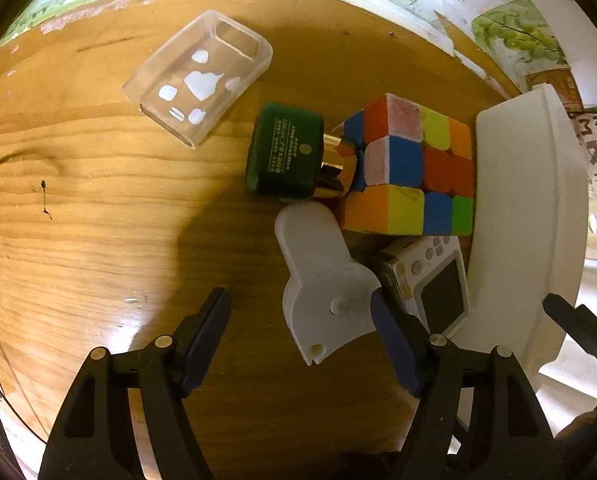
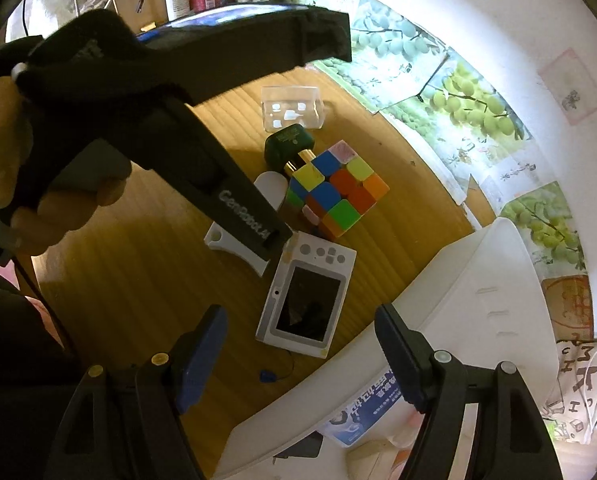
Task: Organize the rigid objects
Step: 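Grasp the white plastic bracket with the left tool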
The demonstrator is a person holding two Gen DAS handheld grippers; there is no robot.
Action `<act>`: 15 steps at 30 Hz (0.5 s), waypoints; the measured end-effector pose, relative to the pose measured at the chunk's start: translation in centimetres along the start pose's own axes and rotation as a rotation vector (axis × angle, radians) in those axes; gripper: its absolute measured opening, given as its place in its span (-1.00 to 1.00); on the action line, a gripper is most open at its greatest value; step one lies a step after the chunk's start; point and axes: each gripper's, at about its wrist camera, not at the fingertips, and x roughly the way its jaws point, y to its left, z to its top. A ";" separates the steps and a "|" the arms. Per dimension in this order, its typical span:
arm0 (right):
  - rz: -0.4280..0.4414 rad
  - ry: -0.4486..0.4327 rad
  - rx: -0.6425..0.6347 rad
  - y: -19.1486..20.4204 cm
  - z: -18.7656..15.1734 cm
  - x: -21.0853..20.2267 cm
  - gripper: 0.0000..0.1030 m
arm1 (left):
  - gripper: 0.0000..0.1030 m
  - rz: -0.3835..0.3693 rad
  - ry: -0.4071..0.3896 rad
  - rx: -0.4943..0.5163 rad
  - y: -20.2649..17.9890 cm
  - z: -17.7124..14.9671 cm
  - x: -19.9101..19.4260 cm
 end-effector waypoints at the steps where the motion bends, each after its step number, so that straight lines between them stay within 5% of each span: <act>1: 0.004 0.002 -0.002 -0.1 -0.1 0.0 0.48 | 0.45 0.005 -0.005 0.000 -0.1 0.0 0.0; 15: -0.002 0.006 -0.018 -1.0 -0.3 -0.1 0.48 | 0.41 0.055 -0.027 0.021 -3.2 1.4 0.7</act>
